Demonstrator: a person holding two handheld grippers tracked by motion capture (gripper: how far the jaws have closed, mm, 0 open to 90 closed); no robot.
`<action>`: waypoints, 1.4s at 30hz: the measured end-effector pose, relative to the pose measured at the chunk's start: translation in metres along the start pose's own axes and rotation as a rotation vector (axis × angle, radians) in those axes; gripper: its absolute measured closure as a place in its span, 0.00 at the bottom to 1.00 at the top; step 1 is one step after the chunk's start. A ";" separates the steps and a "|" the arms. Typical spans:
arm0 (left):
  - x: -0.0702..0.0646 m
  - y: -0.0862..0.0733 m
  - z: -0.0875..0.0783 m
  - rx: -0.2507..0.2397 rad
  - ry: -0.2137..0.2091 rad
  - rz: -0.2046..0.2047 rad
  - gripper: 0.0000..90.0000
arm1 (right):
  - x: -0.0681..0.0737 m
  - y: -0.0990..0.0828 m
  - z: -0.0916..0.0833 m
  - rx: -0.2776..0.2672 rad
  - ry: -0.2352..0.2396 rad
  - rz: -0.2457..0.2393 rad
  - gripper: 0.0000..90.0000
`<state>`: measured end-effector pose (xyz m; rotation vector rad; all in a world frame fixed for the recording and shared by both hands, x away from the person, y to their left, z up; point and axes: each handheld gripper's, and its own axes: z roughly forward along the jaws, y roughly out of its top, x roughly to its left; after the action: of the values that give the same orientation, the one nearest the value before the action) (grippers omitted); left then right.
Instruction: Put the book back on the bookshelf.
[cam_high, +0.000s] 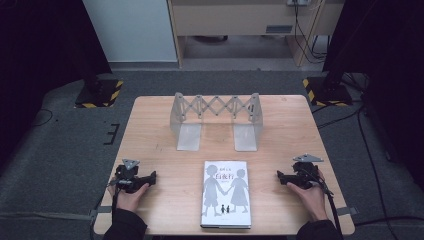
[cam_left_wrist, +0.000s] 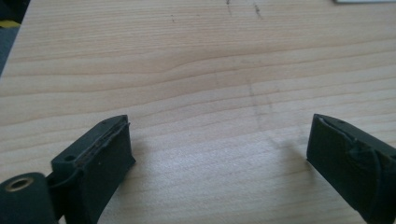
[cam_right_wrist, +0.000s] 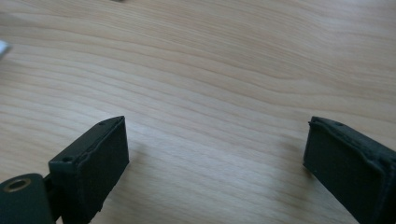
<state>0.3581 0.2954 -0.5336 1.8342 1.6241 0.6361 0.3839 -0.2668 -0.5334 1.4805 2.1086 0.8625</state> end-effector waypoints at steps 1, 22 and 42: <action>0.000 0.000 0.000 0.000 0.000 0.000 0.07 | 0.002 0.001 -0.002 -0.006 0.011 -0.006 0.08; -0.043 0.003 -0.028 -0.102 -0.148 0.093 0.12 | 0.023 0.006 -0.025 -0.113 0.083 -0.016 0.12; -0.073 -0.001 -0.033 -0.142 -0.306 0.190 0.24 | 0.055 0.010 -0.035 -0.142 0.173 -0.080 0.29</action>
<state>0.3248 0.2271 -0.5084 1.8883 1.1881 0.5068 0.3485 -0.2211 -0.5005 1.2819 2.1614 1.1210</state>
